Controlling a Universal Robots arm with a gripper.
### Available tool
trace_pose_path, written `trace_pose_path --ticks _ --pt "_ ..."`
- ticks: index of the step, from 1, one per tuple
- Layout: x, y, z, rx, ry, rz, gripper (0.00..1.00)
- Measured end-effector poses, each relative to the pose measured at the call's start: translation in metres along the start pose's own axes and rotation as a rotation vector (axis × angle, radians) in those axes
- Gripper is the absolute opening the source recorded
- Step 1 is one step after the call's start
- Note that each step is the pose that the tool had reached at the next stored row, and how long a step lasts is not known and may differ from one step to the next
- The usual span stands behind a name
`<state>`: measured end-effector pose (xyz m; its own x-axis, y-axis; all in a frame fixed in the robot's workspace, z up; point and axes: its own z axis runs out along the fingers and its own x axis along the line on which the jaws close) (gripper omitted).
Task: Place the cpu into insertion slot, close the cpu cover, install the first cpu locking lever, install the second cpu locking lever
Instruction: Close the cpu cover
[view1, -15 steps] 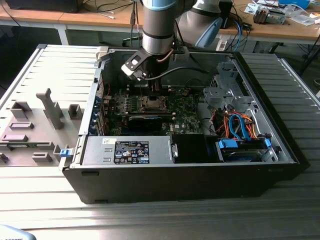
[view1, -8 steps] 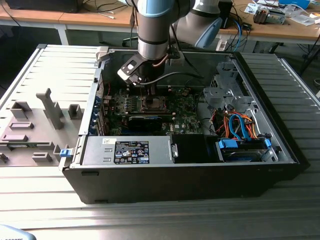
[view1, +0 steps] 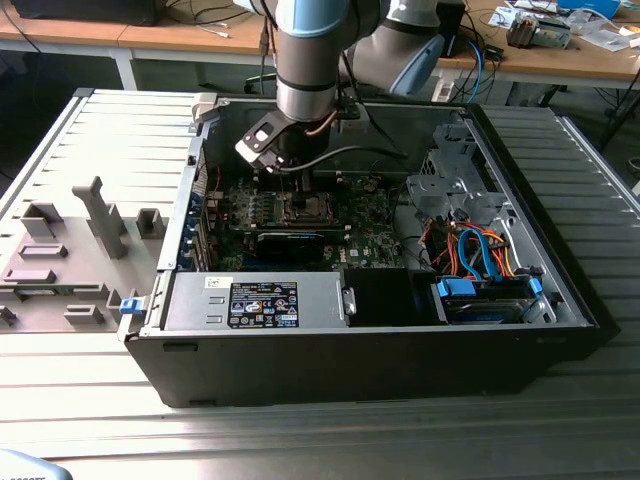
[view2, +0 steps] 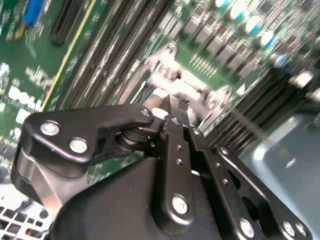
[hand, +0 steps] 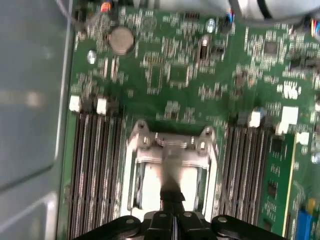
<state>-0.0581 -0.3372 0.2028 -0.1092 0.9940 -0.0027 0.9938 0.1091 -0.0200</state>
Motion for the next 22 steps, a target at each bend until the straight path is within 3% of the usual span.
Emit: trace_pose_path --ticks 3,4,6,8,11,22 --pt "-0.0013 0.0120 -0.0016 0.0057 0.0017 0.000 0.11" --pt "-0.0011 0.0134 -0.0058 0.0055 0.0041 0.000 0.11" --pt "-0.0015 0.0134 -0.0169 0.0082 0.0018 0.000 0.11" --pt "-0.0016 0.0130 -0.0366 0.0083 0.0017 0.000 0.11" --pt "-0.0017 0.0126 -0.0549 0.0083 0.0016 0.000 0.11" --pt "-0.0017 0.0125 -0.0601 0.0083 0.0017 0.000 0.11"
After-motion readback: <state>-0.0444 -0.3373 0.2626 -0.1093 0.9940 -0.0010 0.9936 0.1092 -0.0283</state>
